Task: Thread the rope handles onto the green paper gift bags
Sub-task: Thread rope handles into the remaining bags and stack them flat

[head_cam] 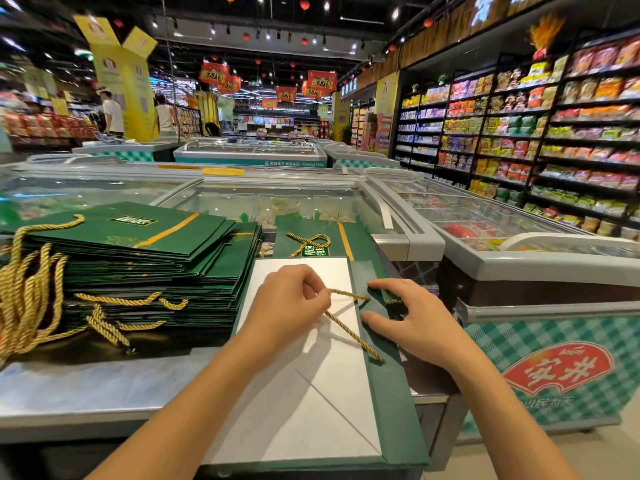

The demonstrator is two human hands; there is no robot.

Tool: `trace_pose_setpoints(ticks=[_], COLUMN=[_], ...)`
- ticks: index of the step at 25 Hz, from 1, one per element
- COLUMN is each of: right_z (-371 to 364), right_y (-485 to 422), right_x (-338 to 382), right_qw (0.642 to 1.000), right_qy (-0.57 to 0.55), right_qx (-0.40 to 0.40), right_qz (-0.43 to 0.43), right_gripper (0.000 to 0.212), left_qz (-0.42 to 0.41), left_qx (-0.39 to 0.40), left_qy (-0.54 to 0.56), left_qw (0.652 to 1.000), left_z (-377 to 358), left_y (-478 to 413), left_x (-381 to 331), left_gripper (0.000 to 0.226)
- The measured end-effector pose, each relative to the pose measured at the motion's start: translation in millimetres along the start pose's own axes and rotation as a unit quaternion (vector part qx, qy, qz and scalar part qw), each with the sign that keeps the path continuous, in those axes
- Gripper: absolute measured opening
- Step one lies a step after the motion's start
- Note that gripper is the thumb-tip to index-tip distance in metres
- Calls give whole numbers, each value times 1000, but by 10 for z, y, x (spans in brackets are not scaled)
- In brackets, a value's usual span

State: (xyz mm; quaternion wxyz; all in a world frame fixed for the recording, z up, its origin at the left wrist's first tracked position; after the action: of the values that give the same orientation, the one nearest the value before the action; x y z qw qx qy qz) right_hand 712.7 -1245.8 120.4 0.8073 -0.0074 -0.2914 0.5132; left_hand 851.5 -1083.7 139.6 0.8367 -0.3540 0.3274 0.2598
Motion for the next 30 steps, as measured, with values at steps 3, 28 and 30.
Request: trace_pose_setpoints(ticks=[3,28,30], right_z=[10,8,-29], right_y=[1,347,383], right_x=[-15,111,141], right_qw=[1000,975,976], right_qy=[-3,175,177], right_qx=[3,-92,-62], right_qz=[-2,-105,-113], right_gripper=[57,49,44], left_qz=[15,88,128], left_qx=[-13,-58,-62], left_qy=[23,-119,-36], left_qw=[1000,987,989], left_z=[187,711,726], left_y=[86,584,602], left_x=[21,477,547], left_gripper=[8,15,19])
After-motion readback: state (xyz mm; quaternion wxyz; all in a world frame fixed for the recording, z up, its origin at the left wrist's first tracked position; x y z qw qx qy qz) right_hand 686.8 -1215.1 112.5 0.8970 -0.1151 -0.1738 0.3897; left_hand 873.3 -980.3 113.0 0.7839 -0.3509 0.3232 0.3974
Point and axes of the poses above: each hand's wrist, its own y-axis away from the middle knuckle, its own z-axis out of the back of the hand, x = y × z, the point moved 5 cm from there along -y, towards the middle knuckle, and after that the axes turned 6 degrees about y, right-handed, at the moved point
